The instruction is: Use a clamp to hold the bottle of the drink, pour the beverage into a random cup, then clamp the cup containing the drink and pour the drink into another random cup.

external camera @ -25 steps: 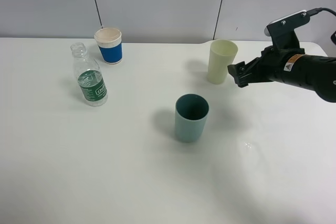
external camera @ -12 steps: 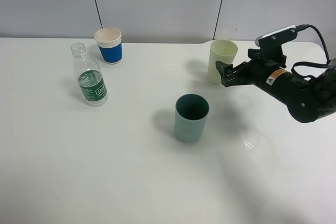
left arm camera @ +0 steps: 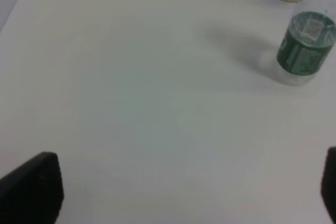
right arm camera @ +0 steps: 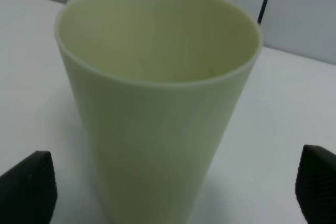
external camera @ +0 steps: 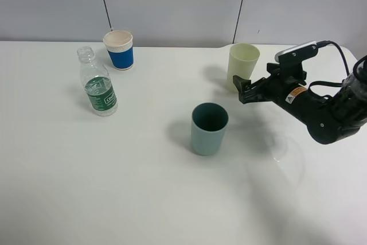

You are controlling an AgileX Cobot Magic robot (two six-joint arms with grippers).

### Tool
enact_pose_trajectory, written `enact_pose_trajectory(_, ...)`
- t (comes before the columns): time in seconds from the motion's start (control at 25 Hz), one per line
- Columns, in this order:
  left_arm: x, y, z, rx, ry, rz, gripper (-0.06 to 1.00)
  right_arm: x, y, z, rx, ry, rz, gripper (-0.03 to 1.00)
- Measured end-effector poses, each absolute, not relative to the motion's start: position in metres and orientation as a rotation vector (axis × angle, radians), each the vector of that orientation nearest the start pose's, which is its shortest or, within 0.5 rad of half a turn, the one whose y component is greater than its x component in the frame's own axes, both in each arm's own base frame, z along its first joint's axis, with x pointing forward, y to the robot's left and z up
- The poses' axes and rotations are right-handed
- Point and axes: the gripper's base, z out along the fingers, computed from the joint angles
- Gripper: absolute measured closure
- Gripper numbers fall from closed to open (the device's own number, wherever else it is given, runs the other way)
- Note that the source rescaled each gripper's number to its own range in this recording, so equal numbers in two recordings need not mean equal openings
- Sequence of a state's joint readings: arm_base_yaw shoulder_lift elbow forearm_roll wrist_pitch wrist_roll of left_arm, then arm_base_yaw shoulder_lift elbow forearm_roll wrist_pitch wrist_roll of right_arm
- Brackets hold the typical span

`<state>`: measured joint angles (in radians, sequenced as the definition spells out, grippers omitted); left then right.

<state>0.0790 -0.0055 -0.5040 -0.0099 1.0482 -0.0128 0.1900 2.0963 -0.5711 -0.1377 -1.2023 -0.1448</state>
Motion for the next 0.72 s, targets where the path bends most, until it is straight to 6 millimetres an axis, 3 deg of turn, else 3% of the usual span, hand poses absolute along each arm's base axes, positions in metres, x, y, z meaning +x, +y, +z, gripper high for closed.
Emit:
enact_pose_trajectory(0.16, -0.006, -0.001, 0.279, -0.093, 2.020, 0.030, -0.06, 0.318, 0.073, 0.076, -0.439, 1.750, 0.115, 0.21)
enact_pose_trajectory(0.48, -0.006, -0.001, 0.279, -0.093, 2.020, 0.028, -0.06, 0.351, 0.083, 0.090, -0.462, 1.656, 0.126, 0.21)
enact_pose_trajectory(0.72, -0.006, -0.001, 0.279, -0.093, 2.020, 0.029, -0.06, 0.355, 0.086, 0.090, -0.507, 1.672, 0.138, 0.21)
